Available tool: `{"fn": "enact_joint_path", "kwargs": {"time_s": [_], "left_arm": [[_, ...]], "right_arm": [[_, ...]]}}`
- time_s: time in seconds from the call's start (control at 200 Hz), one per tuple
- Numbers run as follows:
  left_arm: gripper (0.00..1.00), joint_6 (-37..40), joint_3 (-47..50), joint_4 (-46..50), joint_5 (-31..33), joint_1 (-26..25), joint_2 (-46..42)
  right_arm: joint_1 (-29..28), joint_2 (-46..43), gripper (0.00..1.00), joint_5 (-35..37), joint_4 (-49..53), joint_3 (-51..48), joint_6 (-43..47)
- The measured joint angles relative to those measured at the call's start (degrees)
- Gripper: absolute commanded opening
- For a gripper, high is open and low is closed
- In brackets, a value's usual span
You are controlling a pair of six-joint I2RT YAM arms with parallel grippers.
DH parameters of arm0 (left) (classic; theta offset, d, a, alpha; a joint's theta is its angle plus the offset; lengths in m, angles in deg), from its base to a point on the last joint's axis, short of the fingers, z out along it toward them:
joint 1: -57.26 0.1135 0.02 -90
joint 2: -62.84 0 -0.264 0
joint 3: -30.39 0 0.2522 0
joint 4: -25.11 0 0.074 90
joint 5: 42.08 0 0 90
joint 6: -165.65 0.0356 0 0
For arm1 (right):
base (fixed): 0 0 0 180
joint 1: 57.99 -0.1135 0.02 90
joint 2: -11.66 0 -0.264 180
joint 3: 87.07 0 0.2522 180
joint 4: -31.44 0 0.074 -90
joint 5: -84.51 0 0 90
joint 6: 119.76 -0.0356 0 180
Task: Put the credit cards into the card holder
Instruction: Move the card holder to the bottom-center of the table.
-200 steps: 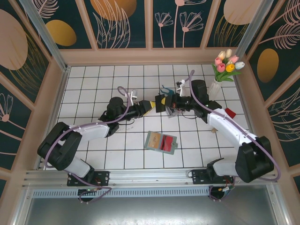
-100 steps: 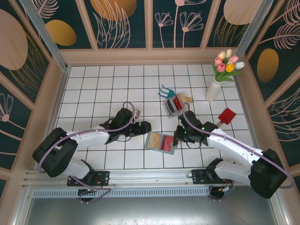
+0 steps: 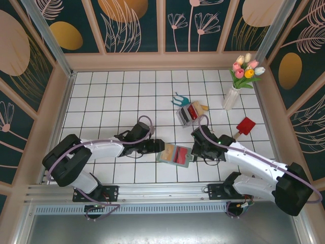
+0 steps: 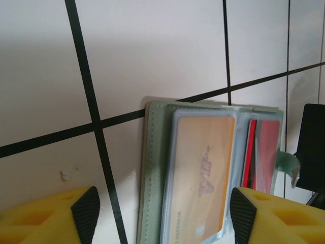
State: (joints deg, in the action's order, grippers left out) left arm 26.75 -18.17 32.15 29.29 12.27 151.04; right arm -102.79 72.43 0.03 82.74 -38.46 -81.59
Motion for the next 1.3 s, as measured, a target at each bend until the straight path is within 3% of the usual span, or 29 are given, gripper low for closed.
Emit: {"fn": "enact_joint_path", "kwargs": {"time_s": [0.58,0.841,1.156,1.296], "left_arm": [[0.54,-1.1,-1.7,-4.0,-5.3,-0.6,3.8],[0.40,-4.1,0.0,-8.8,-6.6,-0.7,3.7],[0.31,-6.9,2.4,-15.0,-8.8,-0.7,3.3],[0.31,-7.6,2.5,-16.9,-9.7,-0.7,3.3]], "right_arm": [[0.0,2.6,0.00,-3.1,-8.0,-2.8,-0.7],[0.0,3.2,0.00,-3.6,-9.2,-2.9,-0.7],[0.0,3.7,0.00,-3.5,-9.8,-2.9,-0.6],[0.0,3.9,0.00,-3.6,-10.2,-2.9,-0.6]]}}
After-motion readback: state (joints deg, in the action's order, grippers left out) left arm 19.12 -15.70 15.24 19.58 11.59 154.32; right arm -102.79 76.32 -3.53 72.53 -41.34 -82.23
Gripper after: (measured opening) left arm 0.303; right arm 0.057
